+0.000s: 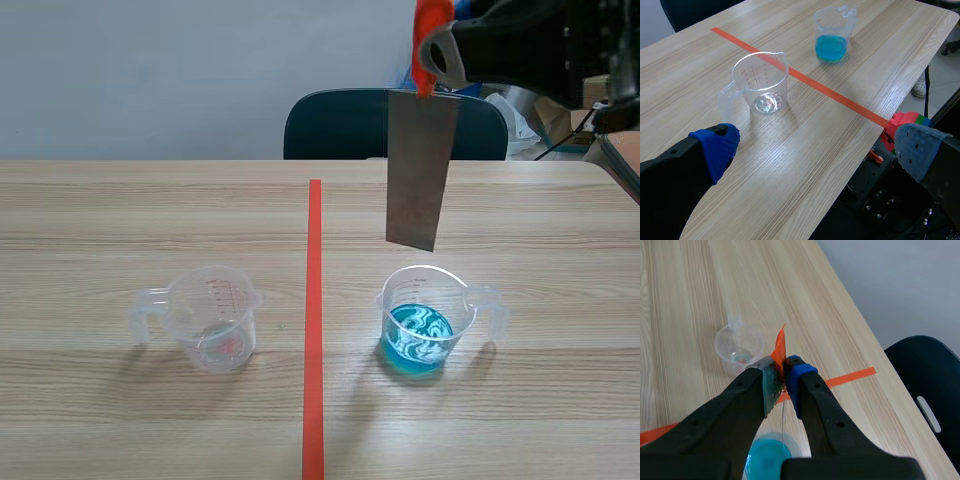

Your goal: Do the redox reaction experiment

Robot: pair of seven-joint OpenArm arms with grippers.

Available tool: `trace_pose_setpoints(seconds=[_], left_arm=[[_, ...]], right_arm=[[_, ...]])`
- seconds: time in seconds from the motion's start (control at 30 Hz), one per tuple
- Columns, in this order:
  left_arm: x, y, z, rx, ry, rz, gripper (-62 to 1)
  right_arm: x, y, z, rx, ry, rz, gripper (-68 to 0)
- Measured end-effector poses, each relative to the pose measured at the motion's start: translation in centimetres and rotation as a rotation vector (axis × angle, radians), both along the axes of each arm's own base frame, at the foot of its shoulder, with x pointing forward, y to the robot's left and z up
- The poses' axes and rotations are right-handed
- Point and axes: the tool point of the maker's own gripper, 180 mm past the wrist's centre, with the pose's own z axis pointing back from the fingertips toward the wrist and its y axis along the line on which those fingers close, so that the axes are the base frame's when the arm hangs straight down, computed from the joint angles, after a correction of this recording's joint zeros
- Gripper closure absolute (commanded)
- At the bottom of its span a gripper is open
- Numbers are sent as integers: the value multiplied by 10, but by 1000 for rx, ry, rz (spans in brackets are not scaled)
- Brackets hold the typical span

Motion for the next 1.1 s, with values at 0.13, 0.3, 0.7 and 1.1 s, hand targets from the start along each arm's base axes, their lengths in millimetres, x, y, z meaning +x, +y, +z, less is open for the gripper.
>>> trace_pose_setpoints(seconds=[0.13, 0.3, 0.7, 1.1], left_arm=[[0, 0, 0, 0, 0, 0, -623], [0, 0, 0, 0, 0, 0, -623], [0, 0, 0, 0, 0, 0, -623], [0, 0, 0, 0, 0, 0, -623]], right_arm=[[-2, -9, -5, -7, 16, -19, -6], [-13, -10, -18, -6, 66, 5, -6], [-13, -21, -20, 5, 69, -36, -6], [-11, -23, -24, -32, 49, -40, -6]])
